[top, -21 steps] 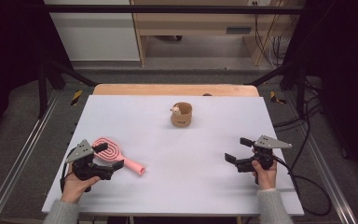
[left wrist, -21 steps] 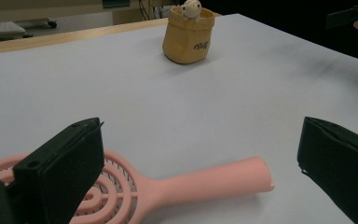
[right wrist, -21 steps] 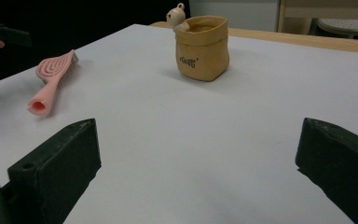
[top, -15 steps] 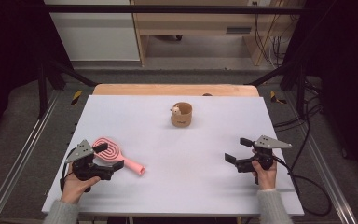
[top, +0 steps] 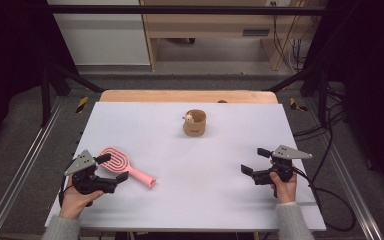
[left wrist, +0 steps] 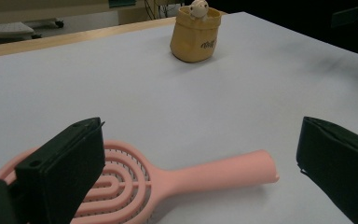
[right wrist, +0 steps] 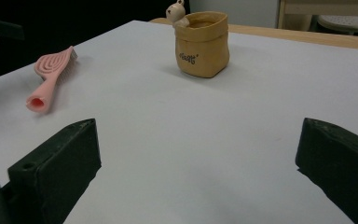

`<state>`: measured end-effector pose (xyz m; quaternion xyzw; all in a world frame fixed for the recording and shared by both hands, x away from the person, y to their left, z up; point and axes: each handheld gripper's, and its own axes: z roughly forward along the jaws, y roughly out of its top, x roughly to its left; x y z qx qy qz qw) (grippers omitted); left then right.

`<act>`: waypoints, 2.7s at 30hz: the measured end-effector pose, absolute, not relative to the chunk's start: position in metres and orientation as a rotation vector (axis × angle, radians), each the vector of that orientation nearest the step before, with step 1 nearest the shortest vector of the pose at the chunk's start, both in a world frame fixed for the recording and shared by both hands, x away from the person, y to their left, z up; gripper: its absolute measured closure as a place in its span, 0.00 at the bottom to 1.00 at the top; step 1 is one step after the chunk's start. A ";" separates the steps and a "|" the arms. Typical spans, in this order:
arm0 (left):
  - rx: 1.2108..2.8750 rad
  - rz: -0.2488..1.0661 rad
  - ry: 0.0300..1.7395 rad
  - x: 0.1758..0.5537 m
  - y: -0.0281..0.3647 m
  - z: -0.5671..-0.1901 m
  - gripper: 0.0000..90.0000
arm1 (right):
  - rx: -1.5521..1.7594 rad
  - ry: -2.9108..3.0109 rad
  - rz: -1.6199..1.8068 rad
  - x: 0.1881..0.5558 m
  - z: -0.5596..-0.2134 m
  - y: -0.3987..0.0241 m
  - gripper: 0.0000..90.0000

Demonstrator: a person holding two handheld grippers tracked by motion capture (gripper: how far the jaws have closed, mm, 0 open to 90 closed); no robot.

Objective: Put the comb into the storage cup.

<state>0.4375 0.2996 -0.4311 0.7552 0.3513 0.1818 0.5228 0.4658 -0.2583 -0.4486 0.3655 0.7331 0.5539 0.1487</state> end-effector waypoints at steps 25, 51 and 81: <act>1.905 0.503 1.052 0.437 0.324 -0.439 0.45 | 1.048 2.118 1.587 0.466 -0.449 -0.258 0.00; 1.881 0.589 1.275 0.439 0.338 -0.442 0.97 | 1.046 2.122 1.580 0.466 -0.449 -0.258 0.00; 1.866 0.625 1.392 0.465 0.335 -0.460 0.99 | 1.049 2.130 1.572 0.467 -0.450 -0.257 0.00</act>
